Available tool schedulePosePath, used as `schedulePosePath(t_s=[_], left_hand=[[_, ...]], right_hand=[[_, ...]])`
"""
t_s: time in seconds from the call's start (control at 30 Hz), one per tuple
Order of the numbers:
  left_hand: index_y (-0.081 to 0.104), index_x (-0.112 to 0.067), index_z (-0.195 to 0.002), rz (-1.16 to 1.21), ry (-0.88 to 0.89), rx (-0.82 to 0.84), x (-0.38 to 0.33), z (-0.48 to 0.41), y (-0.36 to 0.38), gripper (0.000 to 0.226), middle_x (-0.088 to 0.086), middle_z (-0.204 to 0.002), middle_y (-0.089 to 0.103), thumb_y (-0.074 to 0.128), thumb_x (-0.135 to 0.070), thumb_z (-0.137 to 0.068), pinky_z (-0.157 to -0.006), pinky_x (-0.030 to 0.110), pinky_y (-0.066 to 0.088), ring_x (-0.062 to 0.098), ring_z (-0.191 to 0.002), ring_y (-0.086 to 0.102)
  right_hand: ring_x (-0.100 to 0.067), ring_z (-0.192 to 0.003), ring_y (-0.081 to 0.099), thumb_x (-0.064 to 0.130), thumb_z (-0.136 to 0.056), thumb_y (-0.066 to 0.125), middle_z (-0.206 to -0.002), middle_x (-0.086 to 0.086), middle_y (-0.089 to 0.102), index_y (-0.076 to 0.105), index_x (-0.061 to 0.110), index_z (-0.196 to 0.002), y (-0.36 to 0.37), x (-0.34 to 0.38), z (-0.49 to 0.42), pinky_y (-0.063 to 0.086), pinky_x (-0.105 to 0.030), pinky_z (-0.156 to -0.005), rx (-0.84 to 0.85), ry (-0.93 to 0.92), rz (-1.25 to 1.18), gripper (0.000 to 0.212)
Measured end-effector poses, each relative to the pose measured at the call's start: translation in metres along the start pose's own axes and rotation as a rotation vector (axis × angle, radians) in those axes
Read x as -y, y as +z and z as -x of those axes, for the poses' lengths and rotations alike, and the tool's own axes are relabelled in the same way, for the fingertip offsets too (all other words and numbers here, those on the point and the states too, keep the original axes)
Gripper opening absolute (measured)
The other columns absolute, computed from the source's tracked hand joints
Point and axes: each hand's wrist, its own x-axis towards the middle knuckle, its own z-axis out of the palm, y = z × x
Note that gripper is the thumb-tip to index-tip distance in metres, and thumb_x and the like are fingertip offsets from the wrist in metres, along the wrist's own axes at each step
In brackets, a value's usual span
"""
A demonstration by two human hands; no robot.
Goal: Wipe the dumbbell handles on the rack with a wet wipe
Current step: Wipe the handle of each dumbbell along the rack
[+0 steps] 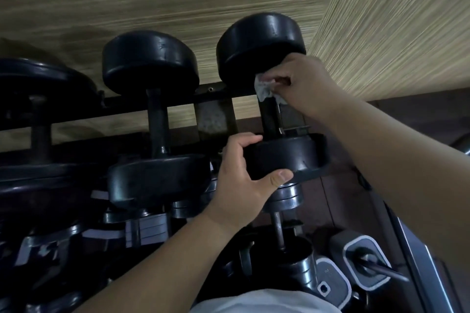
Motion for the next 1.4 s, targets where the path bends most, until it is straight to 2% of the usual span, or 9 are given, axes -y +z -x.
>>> schedulePosePath(t_s=[0.13, 0.33, 0.6, 0.73, 0.87, 0.97, 1.13, 1.33, 1.4], left_hand=[[0.048, -0.029, -0.129, -0.035, 0.028, 0.006, -0.002, -0.001, -0.002, 0.069, -0.007, -0.134, 0.051, 0.083, -0.049, -0.072, -0.108, 0.044, 0.049, 0.014, -0.128, 0.053], [0.05, -0.029, -0.129, 0.005, 0.015, -0.007, 0.0, -0.001, 0.0, 0.069, -0.008, -0.135, 0.05, 0.084, -0.043, -0.071, -0.106, 0.037, 0.049, 0.013, -0.128, 0.052], [0.049, -0.03, -0.13, -0.026, 0.053, -0.03, 0.0, 0.0, 0.0, 0.069, -0.001, -0.136, 0.05, 0.084, -0.045, -0.073, -0.107, 0.05, 0.048, 0.022, -0.13, 0.052], [0.049, -0.028, -0.13, -0.02, 0.06, -0.031, 0.0, -0.001, 0.0, 0.07, -0.002, -0.136, 0.049, 0.084, -0.046, -0.072, -0.108, 0.046, 0.047, 0.019, -0.13, 0.051], [0.049, -0.028, -0.131, 0.0, 0.045, -0.026, 0.0, -0.001, 0.0, 0.072, 0.0, -0.137, 0.048, 0.085, -0.046, -0.071, -0.105, 0.047, 0.049, 0.02, -0.129, 0.052], [0.049, -0.031, -0.129, 0.005, 0.05, -0.031, 0.001, -0.001, 0.001, 0.07, 0.0, -0.137, 0.049, 0.085, -0.045, -0.071, -0.106, 0.049, 0.048, 0.021, -0.13, 0.052], [0.05, -0.027, -0.129, 0.018, 0.046, -0.021, 0.0, 0.0, 0.001, 0.07, -0.002, -0.136, 0.049, 0.085, -0.044, -0.071, -0.107, 0.049, 0.048, 0.019, -0.129, 0.051], [0.05, -0.025, -0.129, 0.031, 0.037, -0.031, 0.001, -0.001, 0.001, 0.071, -0.001, -0.136, 0.049, 0.086, -0.043, -0.07, -0.104, 0.05, 0.05, 0.021, -0.127, 0.053], [0.051, -0.026, -0.129, 0.022, 0.05, -0.038, 0.002, 0.0, 0.001, 0.07, -0.003, -0.136, 0.05, 0.086, -0.044, -0.071, -0.104, 0.05, 0.05, 0.021, -0.128, 0.053]], right_hand=[[-0.019, -0.087, 0.064, 0.012, -0.084, 0.076, -0.097, -0.006, 0.067, 0.081, 0.018, -0.098, -0.004, 0.0, 0.003, 0.046, -0.025, -0.081, 0.073, -0.067, 0.008, 0.017], [-0.013, -0.084, 0.064, 0.037, -0.083, 0.077, -0.089, 0.01, 0.065, 0.081, 0.032, -0.094, -0.011, 0.015, 0.018, 0.05, -0.029, -0.079, 0.551, -0.139, 0.136, 0.013], [-0.019, -0.075, 0.053, 0.019, -0.085, 0.072, -0.092, -0.008, 0.057, 0.081, 0.017, -0.092, 0.008, 0.012, -0.007, 0.047, -0.029, -0.067, 0.137, -0.254, 0.206, 0.011], [-0.011, -0.071, 0.046, 0.033, -0.086, 0.076, -0.086, 0.0, 0.053, 0.081, 0.022, -0.085, -0.002, 0.014, 0.005, 0.033, -0.02, -0.063, 0.258, -0.276, 0.167, 0.012], [-0.015, -0.078, 0.054, 0.043, -0.082, 0.077, -0.091, 0.001, 0.053, 0.081, 0.022, -0.084, -0.004, 0.017, 0.015, 0.041, -0.023, -0.067, 0.38, -0.228, 0.215, 0.021], [-0.025, -0.088, 0.06, 0.029, -0.087, 0.071, -0.099, -0.005, 0.06, 0.08, 0.019, -0.087, -0.001, 0.019, 0.003, 0.051, -0.033, -0.077, 0.214, -0.154, 0.231, 0.013], [-0.022, -0.088, 0.064, 0.013, -0.08, 0.074, -0.099, -0.003, 0.066, 0.078, 0.014, -0.093, -0.002, 0.016, -0.01, 0.049, -0.029, -0.081, -0.059, -0.021, 0.086, 0.014], [0.002, -0.068, 0.06, 0.036, -0.074, 0.084, -0.074, 0.014, 0.065, 0.078, 0.032, -0.076, -0.014, 0.016, 0.023, 0.04, -0.005, -0.06, 0.345, 0.11, 0.011, 0.008], [0.006, -0.065, 0.056, 0.034, -0.074, 0.084, -0.072, 0.017, 0.063, 0.078, 0.035, -0.078, -0.013, 0.013, 0.03, 0.038, -0.002, -0.059, 0.355, 0.113, -0.024, 0.007]])
